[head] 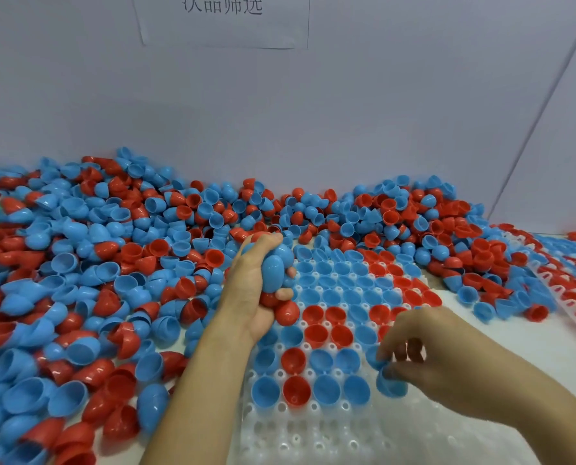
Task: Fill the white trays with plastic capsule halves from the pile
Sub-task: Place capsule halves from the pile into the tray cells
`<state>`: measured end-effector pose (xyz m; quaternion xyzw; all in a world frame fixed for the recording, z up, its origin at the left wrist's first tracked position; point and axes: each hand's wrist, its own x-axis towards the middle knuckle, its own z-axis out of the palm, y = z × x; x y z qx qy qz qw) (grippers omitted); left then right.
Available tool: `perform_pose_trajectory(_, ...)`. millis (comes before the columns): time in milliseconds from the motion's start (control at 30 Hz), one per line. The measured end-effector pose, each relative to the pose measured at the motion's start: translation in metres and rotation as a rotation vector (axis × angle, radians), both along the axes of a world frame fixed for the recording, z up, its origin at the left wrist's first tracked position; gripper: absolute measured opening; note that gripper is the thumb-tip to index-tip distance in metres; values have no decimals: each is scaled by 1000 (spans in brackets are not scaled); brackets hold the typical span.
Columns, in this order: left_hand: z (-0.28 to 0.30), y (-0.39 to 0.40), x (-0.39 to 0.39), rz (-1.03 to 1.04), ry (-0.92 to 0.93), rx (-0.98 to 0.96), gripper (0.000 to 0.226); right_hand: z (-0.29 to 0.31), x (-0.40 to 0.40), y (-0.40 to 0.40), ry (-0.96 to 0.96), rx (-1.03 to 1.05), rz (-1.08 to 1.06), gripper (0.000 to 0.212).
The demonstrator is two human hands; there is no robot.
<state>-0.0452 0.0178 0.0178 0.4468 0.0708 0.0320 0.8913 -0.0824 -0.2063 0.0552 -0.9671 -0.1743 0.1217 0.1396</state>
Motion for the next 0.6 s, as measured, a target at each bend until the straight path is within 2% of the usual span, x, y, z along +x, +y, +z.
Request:
perform_pose_trajectory(67, 0, 0, 0, 0, 0, 6, 17, -8, -2, 7, 16, -87, 8, 10)
perform_pose_trajectory(133, 0, 0, 0, 3, 1, 15, 16, -17, -2, 12, -12, -136, 8, 21)
perform_pose_trajectory(233, 0, 0, 1, 1, -1, 18, 14, -19, -2, 14, -37, -160, -7, 25)
perform_pose_trajectory(467, -1, 0, 1, 0, 17, 0, 16, -9, -3, 6, 32, -112, 7, 31)
perform_pose_trajectory(600, 0, 0, 1, -6, 31, -38, 16, 14, 7, 12, -108, -29, 33, 24)
